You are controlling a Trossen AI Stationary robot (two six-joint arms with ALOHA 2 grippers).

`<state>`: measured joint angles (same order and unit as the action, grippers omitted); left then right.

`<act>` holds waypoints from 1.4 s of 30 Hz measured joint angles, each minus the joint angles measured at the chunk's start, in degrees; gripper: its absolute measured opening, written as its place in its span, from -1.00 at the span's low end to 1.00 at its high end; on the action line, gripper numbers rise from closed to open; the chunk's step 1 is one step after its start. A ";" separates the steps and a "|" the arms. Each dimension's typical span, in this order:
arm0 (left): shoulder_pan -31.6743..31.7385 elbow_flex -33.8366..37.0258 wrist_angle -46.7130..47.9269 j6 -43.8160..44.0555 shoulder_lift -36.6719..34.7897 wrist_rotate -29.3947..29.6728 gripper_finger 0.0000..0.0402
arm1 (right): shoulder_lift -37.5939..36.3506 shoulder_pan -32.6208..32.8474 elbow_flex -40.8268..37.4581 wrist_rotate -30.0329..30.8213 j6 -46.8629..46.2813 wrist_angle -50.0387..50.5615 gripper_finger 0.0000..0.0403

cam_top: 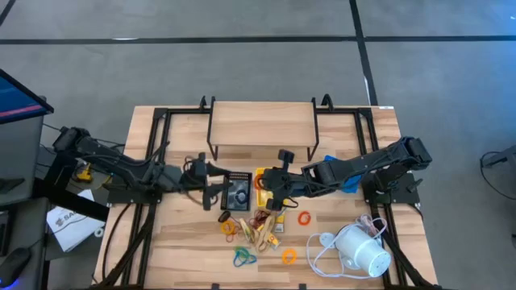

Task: Pick & Place Office Desk Supplies
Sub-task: Put the orange spring keychain into the black bin

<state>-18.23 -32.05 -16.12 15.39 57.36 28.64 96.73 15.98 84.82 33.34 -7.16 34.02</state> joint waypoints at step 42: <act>17.08 0.02 -18.98 20.43 12.24 -30.80 0.08 | 1.05 -2.37 0.09 -0.34 23.44 -15.81 -0.94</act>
<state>-1.15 -32.03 -35.11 35.82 69.60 -2.15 97.78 13.61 84.90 32.99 16.28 18.21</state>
